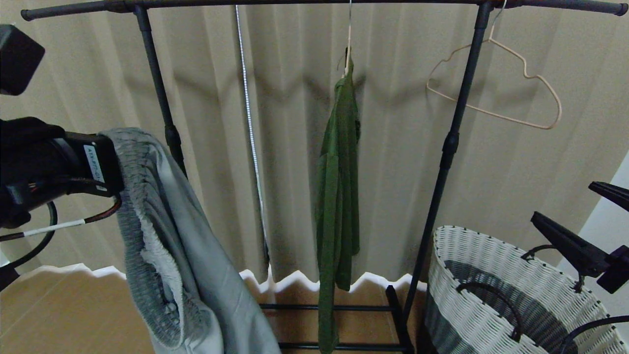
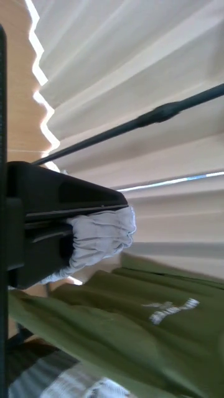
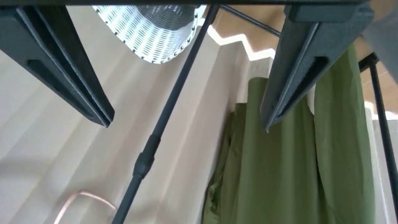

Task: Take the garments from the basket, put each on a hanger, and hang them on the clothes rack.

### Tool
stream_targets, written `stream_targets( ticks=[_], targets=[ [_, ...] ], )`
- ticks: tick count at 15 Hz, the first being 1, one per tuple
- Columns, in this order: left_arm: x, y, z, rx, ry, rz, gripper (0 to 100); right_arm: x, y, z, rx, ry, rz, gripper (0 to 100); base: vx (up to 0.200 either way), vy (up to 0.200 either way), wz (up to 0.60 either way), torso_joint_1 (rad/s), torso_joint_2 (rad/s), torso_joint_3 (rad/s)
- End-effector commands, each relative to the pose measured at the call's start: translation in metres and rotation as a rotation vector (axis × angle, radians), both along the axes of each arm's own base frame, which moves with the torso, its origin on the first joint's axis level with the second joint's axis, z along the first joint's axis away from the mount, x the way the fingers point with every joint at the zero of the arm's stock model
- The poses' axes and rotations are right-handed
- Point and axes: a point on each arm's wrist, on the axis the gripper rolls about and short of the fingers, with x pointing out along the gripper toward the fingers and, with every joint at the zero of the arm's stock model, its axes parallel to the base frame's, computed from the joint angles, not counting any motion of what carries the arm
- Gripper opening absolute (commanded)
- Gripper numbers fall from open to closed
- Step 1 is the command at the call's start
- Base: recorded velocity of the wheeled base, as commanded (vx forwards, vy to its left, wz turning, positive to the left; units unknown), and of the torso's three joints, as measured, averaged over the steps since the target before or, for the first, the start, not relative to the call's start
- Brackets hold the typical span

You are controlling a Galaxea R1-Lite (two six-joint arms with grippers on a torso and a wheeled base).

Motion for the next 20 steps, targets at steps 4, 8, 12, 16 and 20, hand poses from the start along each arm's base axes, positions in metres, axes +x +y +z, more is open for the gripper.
stream_targets(
  ticks=[4,8,12,16,20],
  targets=[
    [-0.014,0.006,-0.010,0.005,0.008,-0.004,0,-0.001,0.000,-0.003,-0.004,0.015,-0.003,100,0.000,0.000,0.00,0.012,-0.05,-0.040],
    [-0.026,0.011,-0.018,0.016,0.013,-0.005,0,0.000,-0.007,-0.003,-0.004,0.014,-0.054,100,0.000,0.000,0.00,0.068,-0.30,-0.262],
    [-0.038,0.016,-0.027,0.016,0.022,-0.003,0,0.001,-0.008,-0.005,-0.004,0.028,-0.060,100,0.000,0.000,0.00,0.185,-0.53,-0.283],
    [-0.040,0.019,-0.028,0.016,0.017,0.012,0,0.000,-0.008,-0.006,-0.005,0.031,-0.060,100,0.000,0.000,0.00,0.204,-0.46,-0.277],
    [-0.040,0.019,-0.029,0.019,0.020,0.014,0,0.001,-0.008,-0.006,-0.005,0.031,-0.060,100,0.000,0.000,0.00,0.207,-0.48,-0.278]
  ],
)
